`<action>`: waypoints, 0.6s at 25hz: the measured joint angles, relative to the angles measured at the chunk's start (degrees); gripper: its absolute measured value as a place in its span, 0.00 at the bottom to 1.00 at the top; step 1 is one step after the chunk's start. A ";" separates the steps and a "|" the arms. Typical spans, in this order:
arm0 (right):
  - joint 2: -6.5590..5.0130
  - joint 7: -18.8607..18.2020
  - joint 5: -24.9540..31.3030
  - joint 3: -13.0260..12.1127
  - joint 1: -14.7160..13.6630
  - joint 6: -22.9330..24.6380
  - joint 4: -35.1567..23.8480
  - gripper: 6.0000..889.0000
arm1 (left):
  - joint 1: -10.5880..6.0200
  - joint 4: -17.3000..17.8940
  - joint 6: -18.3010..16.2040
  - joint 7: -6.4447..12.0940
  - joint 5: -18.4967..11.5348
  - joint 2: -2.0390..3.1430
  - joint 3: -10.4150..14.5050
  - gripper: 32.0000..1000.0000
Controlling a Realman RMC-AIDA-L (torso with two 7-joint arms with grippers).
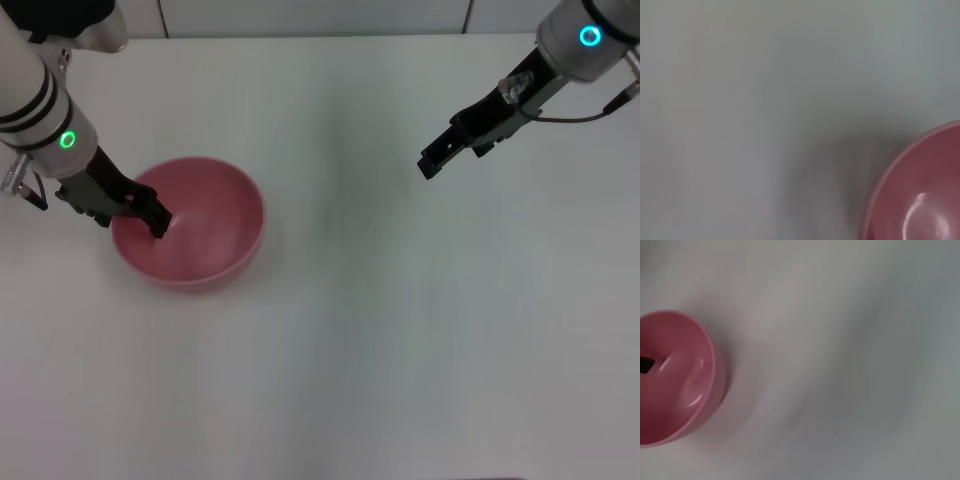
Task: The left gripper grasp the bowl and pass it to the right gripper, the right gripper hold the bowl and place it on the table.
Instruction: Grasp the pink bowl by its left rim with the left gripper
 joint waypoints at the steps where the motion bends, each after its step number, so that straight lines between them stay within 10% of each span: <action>1: 0.00 -0.01 0.00 0.00 0.00 0.00 0.00 0.98 | 0.02 0.00 0.10 0.00 0.00 0.00 0.00 0.79; 15: -0.07 -0.01 0.04 0.09 0.23 0.00 0.00 0.98 | -0.24 -2.14 1.11 2.02 0.02 0.53 -1.16 0.36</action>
